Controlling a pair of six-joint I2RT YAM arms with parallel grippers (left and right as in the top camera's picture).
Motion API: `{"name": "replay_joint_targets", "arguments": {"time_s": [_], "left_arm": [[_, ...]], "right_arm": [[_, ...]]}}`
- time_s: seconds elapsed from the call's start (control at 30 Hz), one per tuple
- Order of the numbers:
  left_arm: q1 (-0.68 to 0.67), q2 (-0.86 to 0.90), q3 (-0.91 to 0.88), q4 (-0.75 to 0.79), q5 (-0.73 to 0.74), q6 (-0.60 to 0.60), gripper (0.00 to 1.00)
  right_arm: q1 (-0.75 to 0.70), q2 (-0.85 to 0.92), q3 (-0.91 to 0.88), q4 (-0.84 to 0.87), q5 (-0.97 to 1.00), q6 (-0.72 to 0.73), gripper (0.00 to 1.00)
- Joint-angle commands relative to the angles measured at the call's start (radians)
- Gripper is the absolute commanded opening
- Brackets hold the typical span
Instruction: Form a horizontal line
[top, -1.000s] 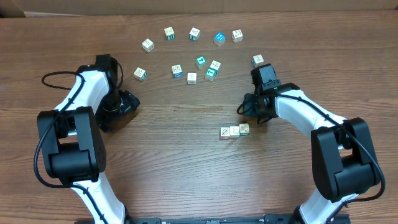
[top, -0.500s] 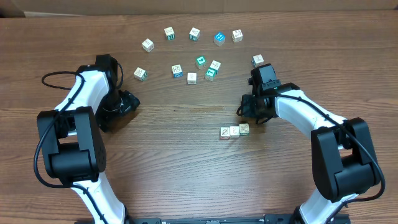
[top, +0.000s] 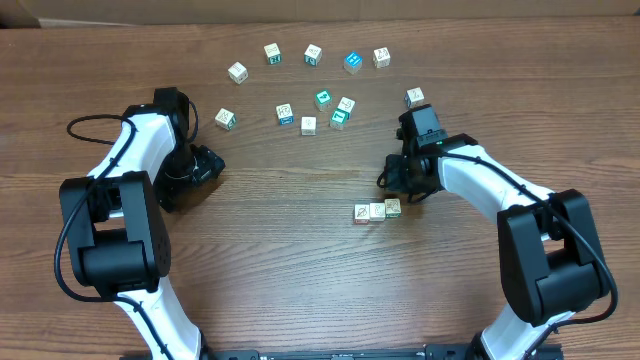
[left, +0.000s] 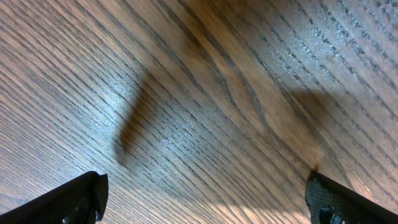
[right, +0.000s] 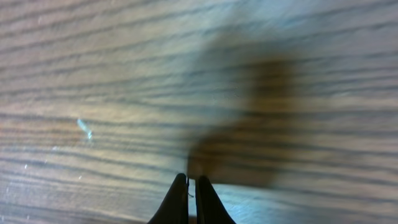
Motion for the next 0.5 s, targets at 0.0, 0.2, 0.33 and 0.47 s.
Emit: {"name": "replay_joint_targets", "arguments": {"time_s": [0.0,0.2,0.33,0.47], "left_arm": [[-0.003,-0.006,-0.006,0.0,-0.02,0.011,0.99],[-0.003,-0.006,-0.006,0.0,-0.02,0.011,1.0],[-0.003,-0.006,-0.006,0.0,-0.02,0.011,1.0],[-0.003,-0.006,-0.006,0.0,-0.02,0.011,0.99]], "right_arm": [[0.024,-0.006,0.02,0.003,0.011,0.006,0.04],[0.029,-0.006,0.021,-0.004,0.035,0.038,0.04],[0.029,-0.006,0.021,-0.016,0.035,0.038,0.04],[0.029,-0.006,0.021,-0.027,0.035,0.037,0.04]]}}
